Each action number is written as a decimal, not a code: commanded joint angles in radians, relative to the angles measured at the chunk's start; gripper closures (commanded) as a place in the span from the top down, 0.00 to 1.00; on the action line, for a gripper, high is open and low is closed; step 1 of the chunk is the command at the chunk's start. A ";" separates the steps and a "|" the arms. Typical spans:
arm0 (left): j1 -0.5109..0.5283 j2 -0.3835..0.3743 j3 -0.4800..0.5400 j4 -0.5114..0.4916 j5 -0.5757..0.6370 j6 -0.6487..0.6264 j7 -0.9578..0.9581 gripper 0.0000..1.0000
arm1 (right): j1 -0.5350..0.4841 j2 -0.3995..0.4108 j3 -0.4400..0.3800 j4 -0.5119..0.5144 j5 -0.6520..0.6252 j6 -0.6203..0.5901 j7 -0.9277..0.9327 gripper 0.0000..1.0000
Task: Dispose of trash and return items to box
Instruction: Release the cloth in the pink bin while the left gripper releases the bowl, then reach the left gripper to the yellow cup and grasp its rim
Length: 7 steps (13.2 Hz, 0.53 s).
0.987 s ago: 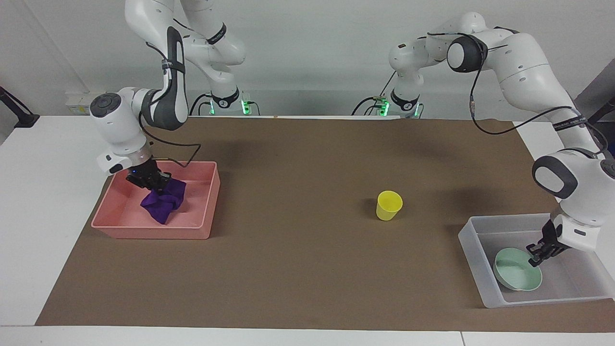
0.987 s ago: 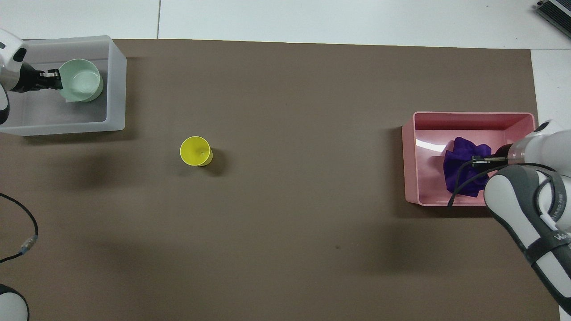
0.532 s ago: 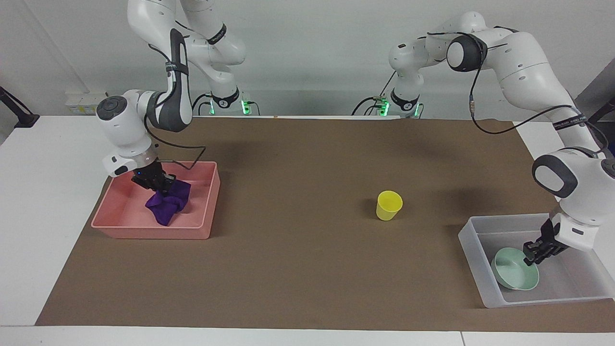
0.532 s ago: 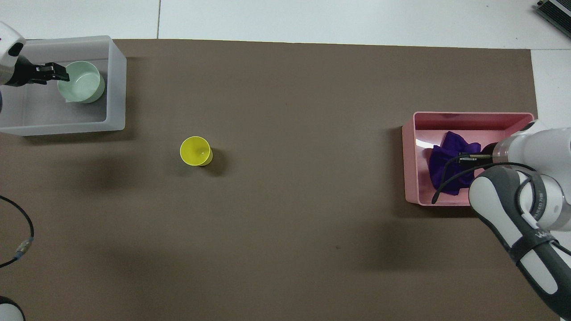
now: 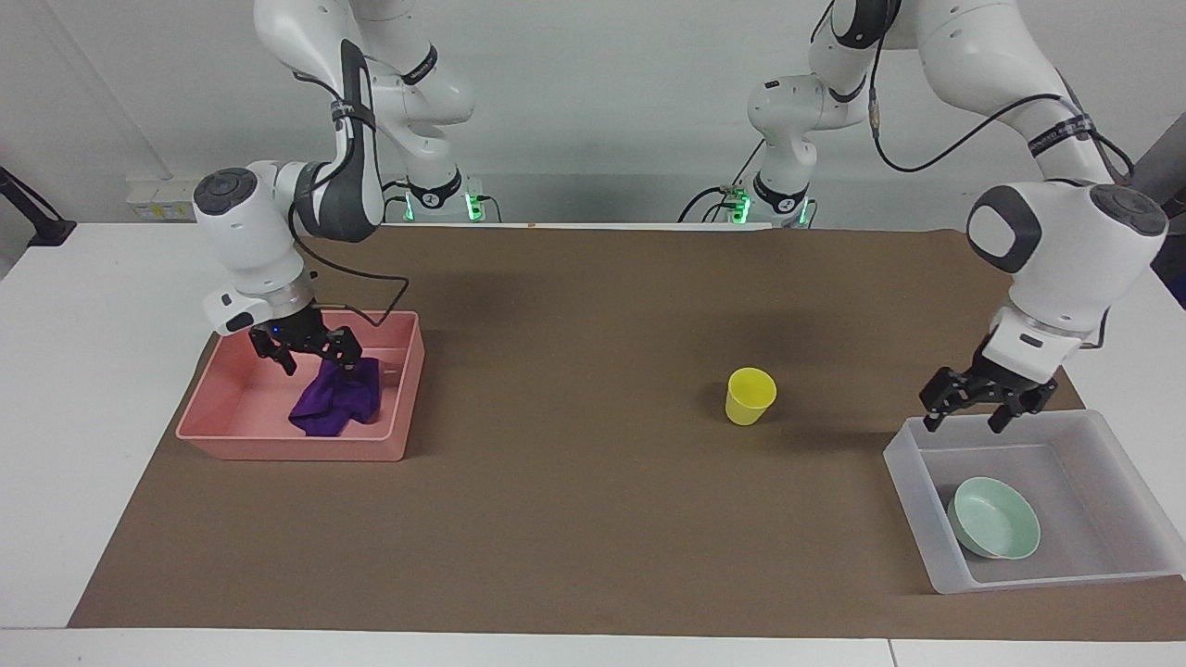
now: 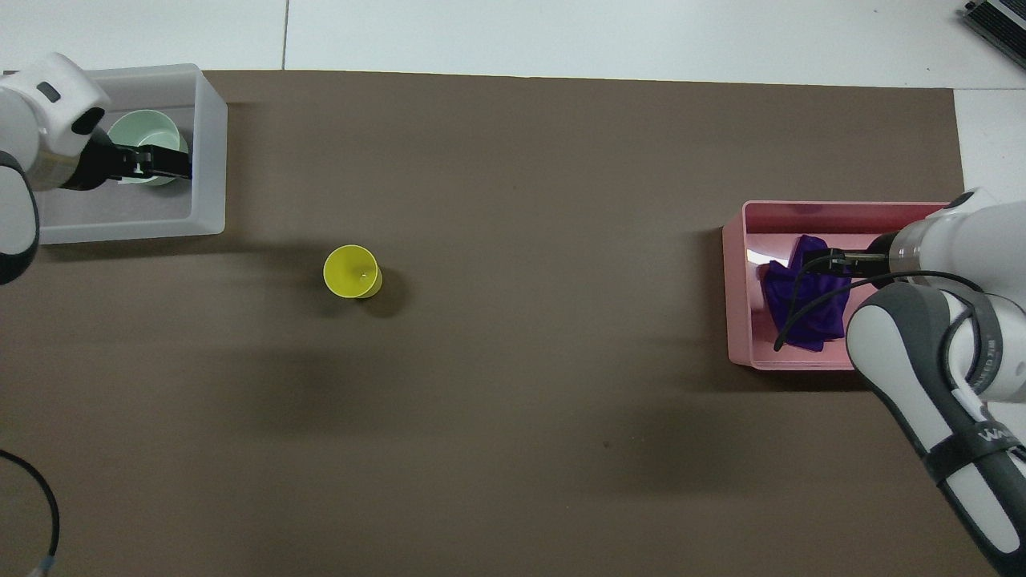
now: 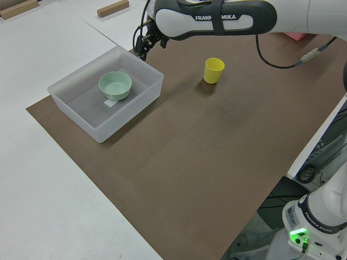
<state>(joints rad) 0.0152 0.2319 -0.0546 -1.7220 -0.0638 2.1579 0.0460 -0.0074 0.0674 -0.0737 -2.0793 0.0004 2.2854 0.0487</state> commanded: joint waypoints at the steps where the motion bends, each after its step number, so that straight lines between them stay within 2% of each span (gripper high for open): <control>1: -0.108 -0.094 0.018 -0.152 0.019 0.029 -0.116 1.00 | 0.020 -0.061 0.011 0.022 0.001 -0.071 0.063 1.00; 4: -0.202 -0.125 0.018 -0.312 0.041 0.199 -0.187 1.00 | 0.023 -0.095 0.009 0.166 -0.003 -0.297 0.063 1.00; 7: -0.262 -0.103 0.015 -0.395 0.041 0.324 -0.189 1.00 | 0.021 -0.103 0.011 0.318 -0.011 -0.499 0.053 1.00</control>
<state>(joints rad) -0.2133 0.1483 -0.0562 -2.0446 -0.0435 2.4033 -0.1229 0.0235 -0.0459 -0.0708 -1.8538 -0.0016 1.8887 0.0973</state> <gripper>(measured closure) 0.000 0.000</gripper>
